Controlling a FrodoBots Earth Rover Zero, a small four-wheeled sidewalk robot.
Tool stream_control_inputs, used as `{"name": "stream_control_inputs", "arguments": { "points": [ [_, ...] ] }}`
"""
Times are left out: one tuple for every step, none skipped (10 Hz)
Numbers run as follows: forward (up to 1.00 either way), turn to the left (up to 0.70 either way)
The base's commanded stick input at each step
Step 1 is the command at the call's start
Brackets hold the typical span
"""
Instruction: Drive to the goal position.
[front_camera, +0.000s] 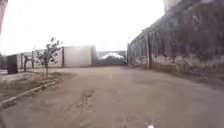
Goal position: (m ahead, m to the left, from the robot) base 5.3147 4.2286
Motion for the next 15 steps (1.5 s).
{"name": "stream_control_inputs", "arguments": {
  "points": [
    [0.5, 0.0],
    [0.5, 0.0],
    [0.5, 0.0],
    [0.5, 0.0],
    [0.5, 0.0],
    [0.5, 0.0],
    [0.5, 0.0],
    [0.5, 0.0],
    [0.5, 0.0],
    [0.5, 0.0],
    [0.5, 0.0],
    [0.5, 0.0],
    [0.5, 0.0],
    [0.5, 0.0],
    [0.5, 0.0]
  ]
}}
